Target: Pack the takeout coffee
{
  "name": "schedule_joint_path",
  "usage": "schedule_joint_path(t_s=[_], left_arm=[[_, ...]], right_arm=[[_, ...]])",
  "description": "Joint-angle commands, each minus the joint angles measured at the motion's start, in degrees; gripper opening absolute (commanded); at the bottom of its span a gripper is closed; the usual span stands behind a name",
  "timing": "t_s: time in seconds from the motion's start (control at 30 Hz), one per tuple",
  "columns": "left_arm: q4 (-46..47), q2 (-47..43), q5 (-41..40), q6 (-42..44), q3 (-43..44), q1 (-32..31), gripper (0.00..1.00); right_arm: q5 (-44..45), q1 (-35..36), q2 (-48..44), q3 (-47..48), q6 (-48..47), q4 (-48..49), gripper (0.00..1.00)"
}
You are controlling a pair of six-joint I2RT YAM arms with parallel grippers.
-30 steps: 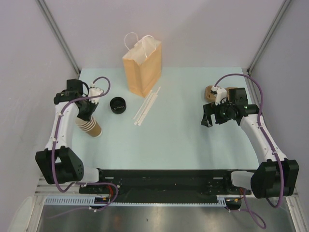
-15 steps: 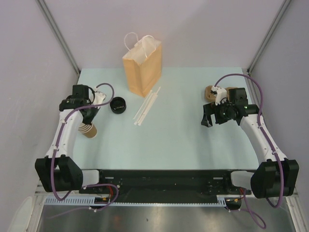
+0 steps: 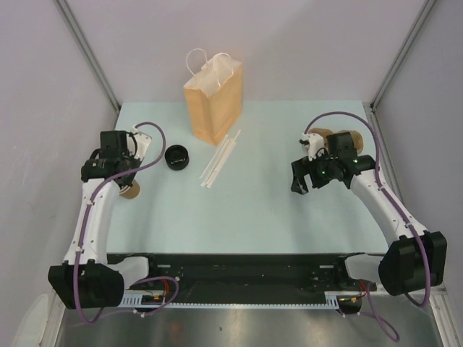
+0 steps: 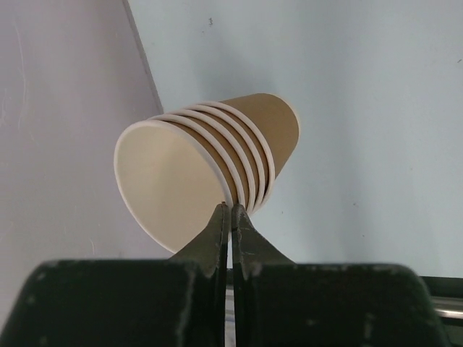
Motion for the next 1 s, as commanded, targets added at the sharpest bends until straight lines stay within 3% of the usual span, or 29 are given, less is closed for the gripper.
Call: schedule_joint_path(t_s=[0.0, 0.27, 0.53, 0.8, 0.97], left_arm=[[0.52, -1.55, -1.63, -0.88, 0.65, -0.65, 0.00], [1.57, -2.00, 0.04, -2.55, -1.90, -1.36, 0.00], [1.39, -3.84, 3.46, -5.10, -5.68, -1.44, 0.00], [1.92, -5.42, 4.78, -5.89, -6.82, -1.44, 0.00], [2.01, -5.77, 5.31, -5.98, -6.74, -1.44, 0.00]], right_arm=[[1.47, 4.45, 1.44, 1.62, -0.17, 1.77, 1.00], [-5.46, 7.53, 4.86, 4.61, 5.62, 8.87, 1.00], [-16.63, 18.34, 14.44, 9.52, 25.71, 30.66, 1.00], [-22.26, 28.88, 32.54, 17.87, 55.69, 60.42, 0.77], [-22.52, 34.34, 45.62, 26.83, 66.87, 67.85, 0.69]])
